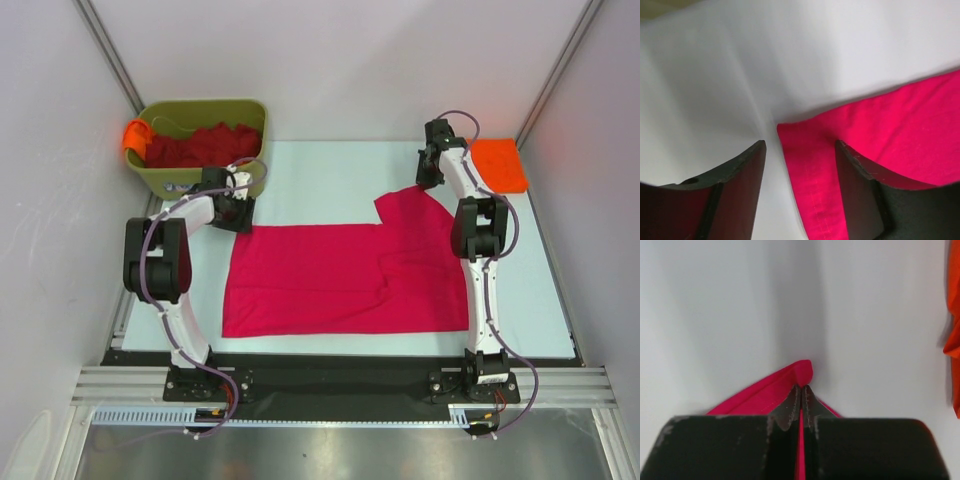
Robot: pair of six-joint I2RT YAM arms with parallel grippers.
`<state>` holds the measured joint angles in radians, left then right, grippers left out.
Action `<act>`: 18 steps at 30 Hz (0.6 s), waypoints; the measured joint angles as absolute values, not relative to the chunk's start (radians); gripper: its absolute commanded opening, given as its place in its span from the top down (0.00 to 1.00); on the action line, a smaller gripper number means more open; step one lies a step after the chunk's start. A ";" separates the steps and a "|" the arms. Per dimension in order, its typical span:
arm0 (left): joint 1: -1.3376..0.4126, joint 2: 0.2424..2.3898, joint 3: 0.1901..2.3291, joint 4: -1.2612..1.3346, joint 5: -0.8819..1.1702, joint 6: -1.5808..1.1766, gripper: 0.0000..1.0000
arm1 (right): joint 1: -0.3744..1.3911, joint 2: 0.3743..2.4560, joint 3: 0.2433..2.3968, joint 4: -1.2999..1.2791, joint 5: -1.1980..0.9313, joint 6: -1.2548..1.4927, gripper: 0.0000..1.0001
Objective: Fold and stack the t-shirts
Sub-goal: Fold the tshirt
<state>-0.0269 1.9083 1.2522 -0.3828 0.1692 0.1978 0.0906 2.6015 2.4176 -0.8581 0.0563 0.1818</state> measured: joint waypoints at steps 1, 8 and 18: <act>-0.027 1.913 1.257 -0.381 0.175 0.194 0.41 | 0.092 2.593 2.405 -0.858 0.057 0.182 1.00; -0.024 1.953 1.283 -0.340 0.230 0.193 0.66 | 0.113 2.491 2.293 -0.853 0.057 0.179 1.00; -0.010 1.941 1.253 -0.315 0.310 0.254 0.99 | 0.131 2.173 1.984 -0.780 0.074 0.175 1.00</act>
